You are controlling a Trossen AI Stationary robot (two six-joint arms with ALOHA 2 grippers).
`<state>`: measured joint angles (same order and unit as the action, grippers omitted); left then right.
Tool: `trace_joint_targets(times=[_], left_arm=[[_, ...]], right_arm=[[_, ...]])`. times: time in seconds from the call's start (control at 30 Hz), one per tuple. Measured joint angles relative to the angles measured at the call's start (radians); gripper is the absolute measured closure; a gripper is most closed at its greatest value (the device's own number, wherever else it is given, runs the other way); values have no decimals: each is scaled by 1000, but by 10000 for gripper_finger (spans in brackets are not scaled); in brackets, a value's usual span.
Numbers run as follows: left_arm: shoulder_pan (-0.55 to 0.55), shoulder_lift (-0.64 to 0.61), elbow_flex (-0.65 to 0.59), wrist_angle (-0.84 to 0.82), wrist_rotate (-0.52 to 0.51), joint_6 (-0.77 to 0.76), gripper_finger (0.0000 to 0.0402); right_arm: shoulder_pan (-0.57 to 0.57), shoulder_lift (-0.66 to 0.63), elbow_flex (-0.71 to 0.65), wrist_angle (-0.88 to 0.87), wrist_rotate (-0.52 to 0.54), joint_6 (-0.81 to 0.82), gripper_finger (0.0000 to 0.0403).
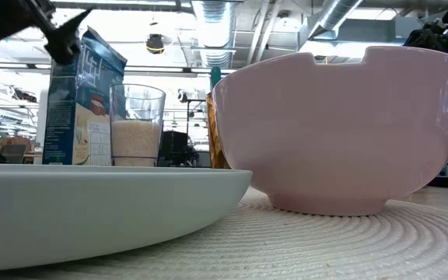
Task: Arrange a breakfast setting
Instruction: Pour the cereal into the white bowl
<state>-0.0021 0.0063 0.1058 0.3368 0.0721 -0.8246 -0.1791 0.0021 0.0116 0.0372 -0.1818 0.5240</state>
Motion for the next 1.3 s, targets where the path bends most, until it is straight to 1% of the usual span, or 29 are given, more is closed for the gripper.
trace_joint_targets(times=[0.07, 0.2, 0.33, 0.43, 0.5, 0.67, 0.83, 0.97, 1.1, 1.3], left_arm=[[0, 0, 57, -80, 3, 61, 55], [0, 13, 201, -345, -19, 178, 55], [0, 48, 348, -645, -94, 252, 55], [0, 83, 434, -795, -157, 263, 55], [0, 107, 472, -847, -185, 237, 55], [0, 150, 507, -930, -192, 207, 55], [0, 193, 507, -1041, -263, 31, 55], [0, 230, 507, -1107, -289, -31, 55], [0, 260, 507, -1130, -308, -102, 55], [0, 274, 507, -1258, -366, -265, 55]], right_arm=[[0, 0, 0, 0, 0, 0, 225], [0, 0, 0, 0, 0, 0, 225], [0, 0, 0, 0, 0, 0, 225], [0, 0, 0, 0, 0, 0, 225], [0, 0, 0, 0, 0, 0, 225], [0, 0, 0, 0, 0, 0, 225], [0, 0, 0, 0, 0, 0, 225], [0, 0, 0, 0, 0, 0, 225], [0, 0, 0, 0, 0, 0, 225], [0, 0, 0, 0, 0, 0, 225]])
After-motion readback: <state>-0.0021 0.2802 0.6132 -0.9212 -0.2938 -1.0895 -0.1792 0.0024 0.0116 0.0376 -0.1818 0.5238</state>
